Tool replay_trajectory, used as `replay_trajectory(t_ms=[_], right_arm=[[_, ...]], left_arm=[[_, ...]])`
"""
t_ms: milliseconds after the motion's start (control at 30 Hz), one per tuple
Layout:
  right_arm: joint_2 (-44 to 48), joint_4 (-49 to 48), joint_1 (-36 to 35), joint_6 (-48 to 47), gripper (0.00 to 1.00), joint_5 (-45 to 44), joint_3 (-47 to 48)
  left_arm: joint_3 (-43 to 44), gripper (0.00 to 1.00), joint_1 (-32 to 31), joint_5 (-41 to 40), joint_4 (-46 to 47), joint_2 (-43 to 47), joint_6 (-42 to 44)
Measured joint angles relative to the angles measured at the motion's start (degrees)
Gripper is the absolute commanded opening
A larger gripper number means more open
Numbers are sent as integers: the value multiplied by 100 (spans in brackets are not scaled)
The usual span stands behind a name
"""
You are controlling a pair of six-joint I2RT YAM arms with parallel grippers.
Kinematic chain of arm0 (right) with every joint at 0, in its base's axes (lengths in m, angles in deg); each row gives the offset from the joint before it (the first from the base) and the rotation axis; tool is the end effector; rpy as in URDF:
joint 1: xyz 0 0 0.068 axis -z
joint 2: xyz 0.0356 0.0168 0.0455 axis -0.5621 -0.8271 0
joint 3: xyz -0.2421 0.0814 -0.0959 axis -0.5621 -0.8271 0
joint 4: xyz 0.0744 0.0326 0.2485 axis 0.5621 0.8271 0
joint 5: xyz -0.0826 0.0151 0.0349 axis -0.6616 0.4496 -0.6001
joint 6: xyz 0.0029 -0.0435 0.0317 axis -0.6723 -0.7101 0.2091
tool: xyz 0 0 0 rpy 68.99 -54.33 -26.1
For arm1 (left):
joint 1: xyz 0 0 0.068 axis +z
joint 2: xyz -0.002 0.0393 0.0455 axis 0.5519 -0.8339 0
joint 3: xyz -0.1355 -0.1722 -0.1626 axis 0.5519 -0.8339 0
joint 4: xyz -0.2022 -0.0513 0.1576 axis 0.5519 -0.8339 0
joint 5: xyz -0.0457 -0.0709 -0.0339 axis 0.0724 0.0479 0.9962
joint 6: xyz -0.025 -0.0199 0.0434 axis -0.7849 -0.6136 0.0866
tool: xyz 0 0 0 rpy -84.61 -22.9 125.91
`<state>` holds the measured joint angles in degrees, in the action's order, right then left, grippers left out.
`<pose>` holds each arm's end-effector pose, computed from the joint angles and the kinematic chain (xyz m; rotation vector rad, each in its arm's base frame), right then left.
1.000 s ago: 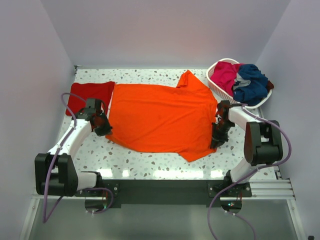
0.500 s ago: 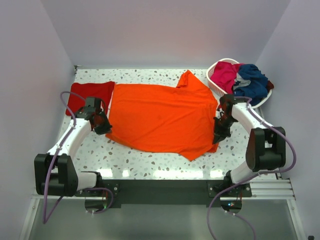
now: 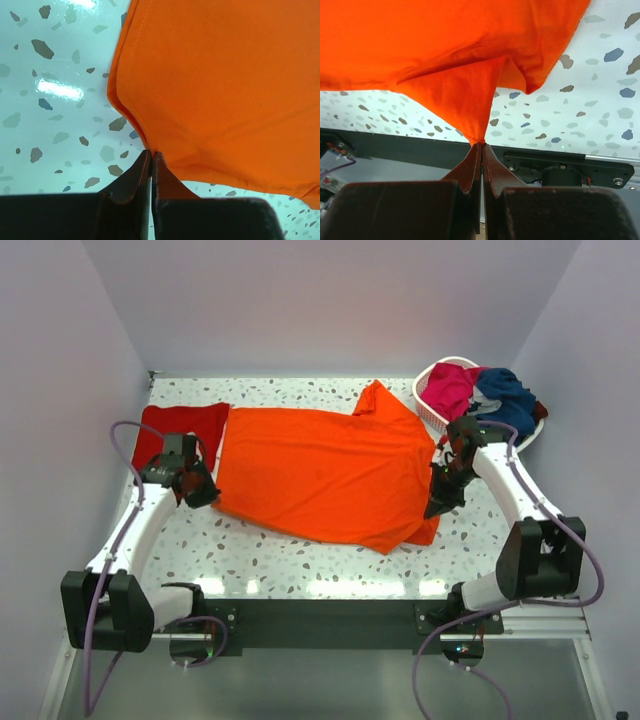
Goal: Fold and stack the t-shirts
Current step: Fold the tshirt
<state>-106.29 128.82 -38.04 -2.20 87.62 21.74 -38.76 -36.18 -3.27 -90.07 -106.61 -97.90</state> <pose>0.2540 0.0249 0.2486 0.3210 3.0829 0.3581 0.2291 -0.0115 0.2463 -0.6282 2.5681 -0.2264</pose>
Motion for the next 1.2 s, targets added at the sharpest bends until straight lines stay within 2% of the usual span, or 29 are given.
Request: replay_trajectory(t_ms=[267,533,733,933,1033,1200], right_arm=[[951,339,-116,299,0,20,68],[1893,686,-264,446,0,0,55],[2166,758,-387,466,0,0,48],[1987,800,-415,505,0,33,72],[1497,820,-415,555,0,52,195],[509,461,-402,632,0,50,470]], left_arm=[[-20,0,0,68,-205,431,31],[-103,0,0,140,-643,1386,-39],[-98,0,0,127,-1095,2000,-111],[-59,0,0,44,-1410,2037,-247],[31,0,0,57,-1364,1657,-317],[391,0,0,72,-990,483,-319]])
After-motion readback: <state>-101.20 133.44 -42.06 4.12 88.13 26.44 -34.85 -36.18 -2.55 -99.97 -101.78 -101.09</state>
